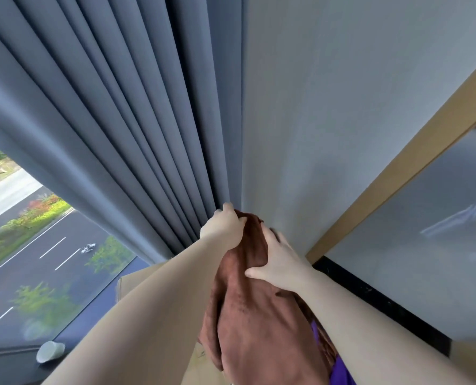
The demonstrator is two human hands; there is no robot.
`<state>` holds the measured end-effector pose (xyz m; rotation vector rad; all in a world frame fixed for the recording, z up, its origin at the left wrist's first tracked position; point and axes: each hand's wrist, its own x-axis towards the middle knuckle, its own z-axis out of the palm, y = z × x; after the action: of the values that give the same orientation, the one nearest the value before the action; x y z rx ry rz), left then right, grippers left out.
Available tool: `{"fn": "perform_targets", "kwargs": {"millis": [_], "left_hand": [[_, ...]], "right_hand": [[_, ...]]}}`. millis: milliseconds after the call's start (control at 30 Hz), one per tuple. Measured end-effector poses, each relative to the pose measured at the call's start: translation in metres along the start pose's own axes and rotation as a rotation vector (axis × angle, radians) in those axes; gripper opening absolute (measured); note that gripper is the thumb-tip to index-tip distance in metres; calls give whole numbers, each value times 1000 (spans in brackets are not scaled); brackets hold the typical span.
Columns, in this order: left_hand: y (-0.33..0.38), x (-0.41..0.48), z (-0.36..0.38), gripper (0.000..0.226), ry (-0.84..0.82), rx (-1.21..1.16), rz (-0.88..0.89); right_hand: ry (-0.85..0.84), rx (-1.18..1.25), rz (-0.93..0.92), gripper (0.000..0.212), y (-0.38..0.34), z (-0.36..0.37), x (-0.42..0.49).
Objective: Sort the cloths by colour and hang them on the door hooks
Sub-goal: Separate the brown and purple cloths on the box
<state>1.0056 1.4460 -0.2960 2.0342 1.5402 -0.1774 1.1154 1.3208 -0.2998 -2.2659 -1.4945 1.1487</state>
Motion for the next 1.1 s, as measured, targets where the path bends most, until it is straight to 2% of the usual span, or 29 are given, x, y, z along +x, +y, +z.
{"fn": "perform_targets", "kwargs": {"millis": [133,167,233,333,433,567,833,967,1100], "left_hand": [[0,11,0,36,154,321,233],[0,15,0,31,134,328,264],[1,22,1,26,-18,276,293],[-2,29,6,32,-218,223,288],[-4,32,10,34,-299,180,264],[-2,28,9,36,-348,283,315],[18,35,-9,31,-267,353,304],[41,27,-14,27,-168,269,330],[76,4,-8,23,-168,199,390]], "right_hand": [[-7,23,44,119,-3,9,14],[-14,40,54,119,-4,11,17],[-16,61,80,117,-3,13,21],[0,21,121,111,1,15,23],[-2,30,143,108,5,22,23],[-10,76,158,108,5,27,20],[53,138,116,111,9,5,3],[87,217,131,120,19,-9,-17],[105,240,173,117,40,-27,-44]]}}
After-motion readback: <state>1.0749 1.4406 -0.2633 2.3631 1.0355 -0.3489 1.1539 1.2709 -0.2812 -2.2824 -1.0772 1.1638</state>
